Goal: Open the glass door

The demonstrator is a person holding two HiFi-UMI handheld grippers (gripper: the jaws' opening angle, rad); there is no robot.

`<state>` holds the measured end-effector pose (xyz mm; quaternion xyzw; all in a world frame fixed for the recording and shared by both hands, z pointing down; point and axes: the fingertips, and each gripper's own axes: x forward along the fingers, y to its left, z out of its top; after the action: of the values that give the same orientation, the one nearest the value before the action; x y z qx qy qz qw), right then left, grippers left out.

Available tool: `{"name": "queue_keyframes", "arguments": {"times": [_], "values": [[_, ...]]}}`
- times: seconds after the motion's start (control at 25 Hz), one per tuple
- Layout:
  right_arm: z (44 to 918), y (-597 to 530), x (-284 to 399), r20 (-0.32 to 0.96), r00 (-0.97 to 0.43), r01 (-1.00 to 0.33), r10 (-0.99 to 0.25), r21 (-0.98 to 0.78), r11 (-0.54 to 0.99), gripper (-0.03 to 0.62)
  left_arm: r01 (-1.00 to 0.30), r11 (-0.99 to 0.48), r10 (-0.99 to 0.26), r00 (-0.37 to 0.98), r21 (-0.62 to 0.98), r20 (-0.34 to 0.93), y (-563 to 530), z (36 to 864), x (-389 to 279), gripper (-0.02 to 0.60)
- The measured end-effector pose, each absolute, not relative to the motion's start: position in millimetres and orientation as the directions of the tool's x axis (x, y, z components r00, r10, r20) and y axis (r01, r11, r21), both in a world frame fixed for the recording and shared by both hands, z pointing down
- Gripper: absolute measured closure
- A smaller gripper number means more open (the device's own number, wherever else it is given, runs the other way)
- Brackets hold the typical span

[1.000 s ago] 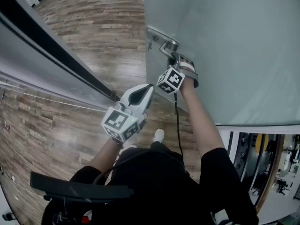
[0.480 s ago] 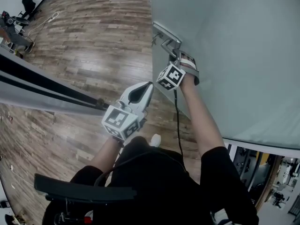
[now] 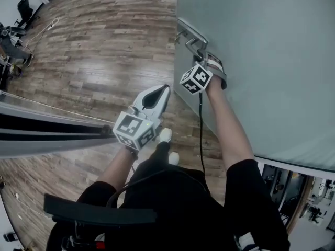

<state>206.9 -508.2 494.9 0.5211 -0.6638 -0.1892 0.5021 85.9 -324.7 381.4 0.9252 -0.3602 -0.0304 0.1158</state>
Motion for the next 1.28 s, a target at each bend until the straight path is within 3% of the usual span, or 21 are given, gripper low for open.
{"name": "queue_keyframes", "arguments": {"times": [0.84, 1.28], "values": [[516.7, -610.3, 351.2, 0.486, 0.197, -0.606, -0.851, 0.743, 0.284, 0.517, -0.498, -0.843, -0.518, 0.853, 0.204, -0.058, -481.0, 355.0, 228.0, 0.580], [536.0, -657.8, 411.9, 0.502, 0.225, -0.666, -0.835, 0.705, 0.244, 0.523, -0.461, -0.861, -0.477, 0.878, 0.215, -0.026, -521.1, 377.8, 281.7, 0.580]]}}
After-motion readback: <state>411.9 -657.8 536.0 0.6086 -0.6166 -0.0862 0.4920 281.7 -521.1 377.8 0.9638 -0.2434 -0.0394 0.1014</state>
